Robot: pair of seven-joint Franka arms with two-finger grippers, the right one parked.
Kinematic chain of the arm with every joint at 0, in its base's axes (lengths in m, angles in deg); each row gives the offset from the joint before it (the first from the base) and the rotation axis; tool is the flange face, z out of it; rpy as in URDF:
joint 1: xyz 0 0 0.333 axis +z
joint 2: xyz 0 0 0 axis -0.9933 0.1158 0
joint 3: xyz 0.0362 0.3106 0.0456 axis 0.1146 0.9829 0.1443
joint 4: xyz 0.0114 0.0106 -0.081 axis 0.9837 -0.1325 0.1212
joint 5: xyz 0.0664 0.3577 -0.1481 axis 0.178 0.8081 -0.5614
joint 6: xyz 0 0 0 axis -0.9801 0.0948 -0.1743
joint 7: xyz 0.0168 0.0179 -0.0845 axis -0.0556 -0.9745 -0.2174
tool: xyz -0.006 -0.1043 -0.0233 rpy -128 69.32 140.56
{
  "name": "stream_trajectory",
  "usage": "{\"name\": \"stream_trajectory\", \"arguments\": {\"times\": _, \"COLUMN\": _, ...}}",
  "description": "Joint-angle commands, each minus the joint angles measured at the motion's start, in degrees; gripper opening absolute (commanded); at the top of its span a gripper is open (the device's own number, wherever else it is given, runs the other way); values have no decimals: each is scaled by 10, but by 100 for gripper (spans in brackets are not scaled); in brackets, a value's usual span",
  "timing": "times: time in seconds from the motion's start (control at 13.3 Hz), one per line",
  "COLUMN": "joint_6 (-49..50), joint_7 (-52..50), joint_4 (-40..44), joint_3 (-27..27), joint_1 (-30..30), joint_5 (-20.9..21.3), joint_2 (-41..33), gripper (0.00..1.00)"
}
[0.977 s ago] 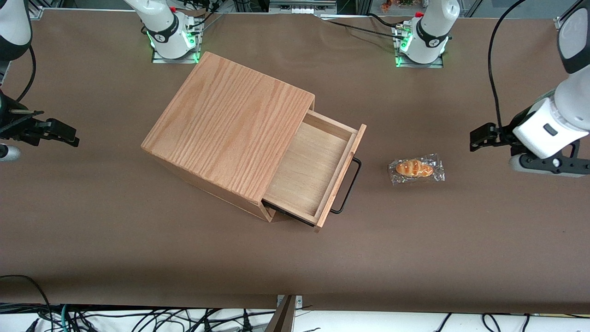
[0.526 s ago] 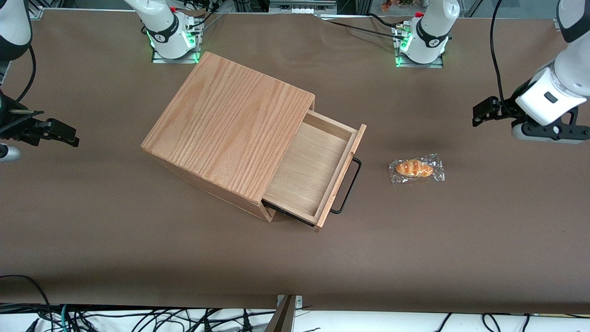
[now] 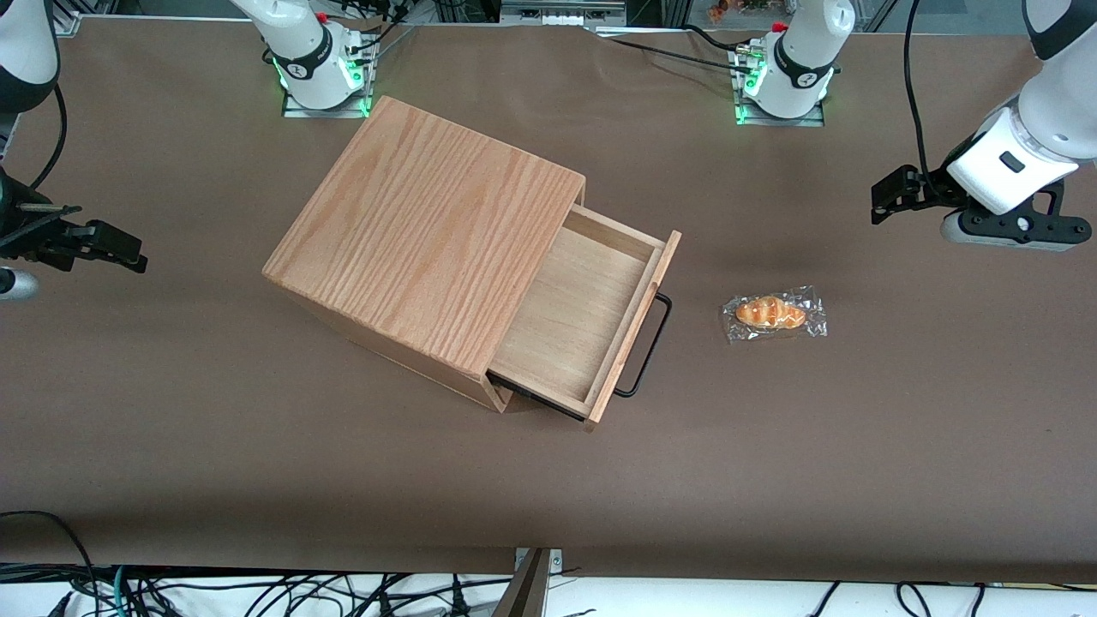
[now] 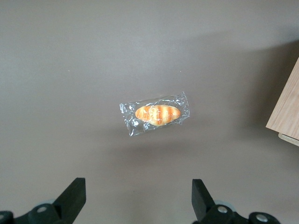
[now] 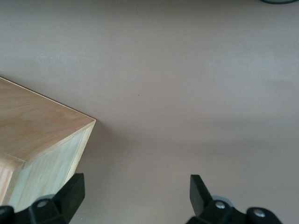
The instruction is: Open top drawer with left arm
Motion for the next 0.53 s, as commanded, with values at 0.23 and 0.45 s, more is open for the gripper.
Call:
{"name": "stream_trajectory", "arguments": {"times": 0.23, "joint_6": -9, "joint_7": 1, "joint_4": -9, "joint_3": -1, "joint_1": 1, "joint_5": -1, "joint_2": -5, "gripper": 100}}
{"name": "stream_trajectory", "arguments": {"times": 0.45, "joint_6": 2, "joint_7": 3, "joint_4": 10, "joint_3": -1, "joint_1": 5, "joint_5": -1, "joint_2": 13, "gripper": 100}}
